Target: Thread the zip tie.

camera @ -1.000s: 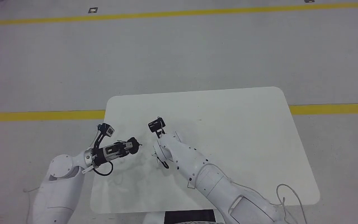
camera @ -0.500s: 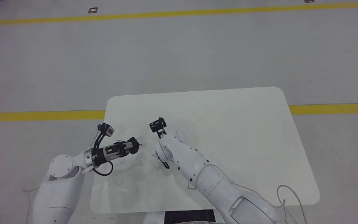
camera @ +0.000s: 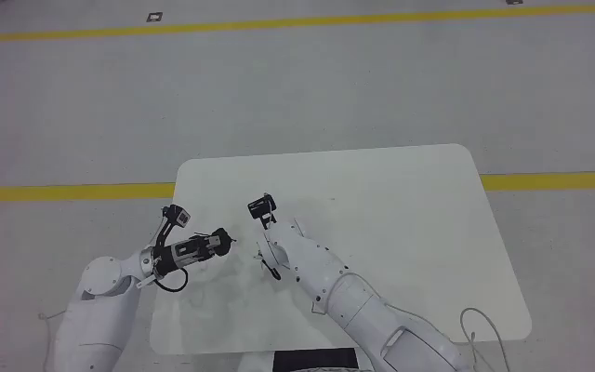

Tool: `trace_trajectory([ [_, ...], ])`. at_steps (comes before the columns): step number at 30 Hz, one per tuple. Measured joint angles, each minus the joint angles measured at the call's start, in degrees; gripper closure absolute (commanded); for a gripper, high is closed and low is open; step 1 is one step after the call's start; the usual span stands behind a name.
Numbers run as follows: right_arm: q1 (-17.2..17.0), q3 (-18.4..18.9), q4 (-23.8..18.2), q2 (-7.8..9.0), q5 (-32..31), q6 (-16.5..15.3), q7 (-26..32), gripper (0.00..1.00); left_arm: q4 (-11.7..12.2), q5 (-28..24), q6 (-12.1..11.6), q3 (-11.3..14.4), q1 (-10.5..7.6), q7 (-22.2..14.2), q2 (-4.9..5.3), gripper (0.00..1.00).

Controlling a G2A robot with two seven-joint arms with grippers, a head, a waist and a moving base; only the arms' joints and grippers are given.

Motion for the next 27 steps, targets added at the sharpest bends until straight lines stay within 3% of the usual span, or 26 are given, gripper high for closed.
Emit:
trace_trajectory([
  [5, -1.68, 1.42, -3.89, 0.56, 0.55, -0.35, 0.28, 1.0, 0.0, 0.0, 0.0, 0.0, 0.0, 0.0, 0.0, 1.0],
  [11, -5.25, 5.45, -11.55, 1.83, 3.24, -3.98, 0.16, 1.0, 0.0, 0.0, 0.0, 0.0, 0.0, 0.0, 0.0, 1.0],
  [19, -12.19, 13.91, -23.07, 4.31, 12.11, -14.74, -0.62, 1.0, 0.0, 0.0, 0.0, 0.0, 0.0, 0.0, 0.0, 1.0],
  [27, -15.83, 20.47, -27.26, 6.19, 24.61, -25.88, -1.22, 1.0, 0.0, 0.0, 0.0, 0.0, 0.0, 0.0, 0.0, 1.0],
])
